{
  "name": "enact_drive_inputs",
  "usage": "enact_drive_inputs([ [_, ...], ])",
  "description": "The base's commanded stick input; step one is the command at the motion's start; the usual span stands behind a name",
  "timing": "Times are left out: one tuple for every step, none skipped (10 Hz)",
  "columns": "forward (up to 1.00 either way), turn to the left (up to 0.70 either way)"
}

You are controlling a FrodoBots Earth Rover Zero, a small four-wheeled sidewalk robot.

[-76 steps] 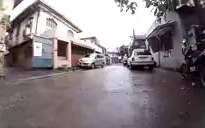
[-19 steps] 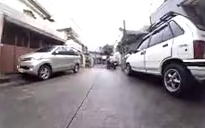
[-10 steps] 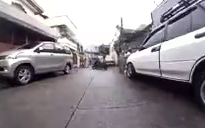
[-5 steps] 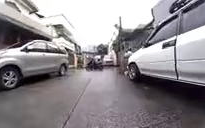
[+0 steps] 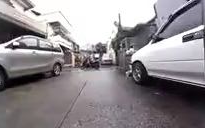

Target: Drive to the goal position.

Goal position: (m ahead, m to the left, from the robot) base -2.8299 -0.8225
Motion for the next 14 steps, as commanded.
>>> enact_drive_inputs([
  [1.0,0.0],
  [1.0,0.0],
  [1.0,0.0],
  [1.0,0.0],
  [1.0,0.0],
  [1.0,0.0],
  [1.0,0.0],
  [1.0,0.0],
  [1.0,0.0],
  [1.0,0.0],
  [1.0,0.0],
  [1.0,0.0],
  [1.0,0.0],
  [1.0,0.0],
])
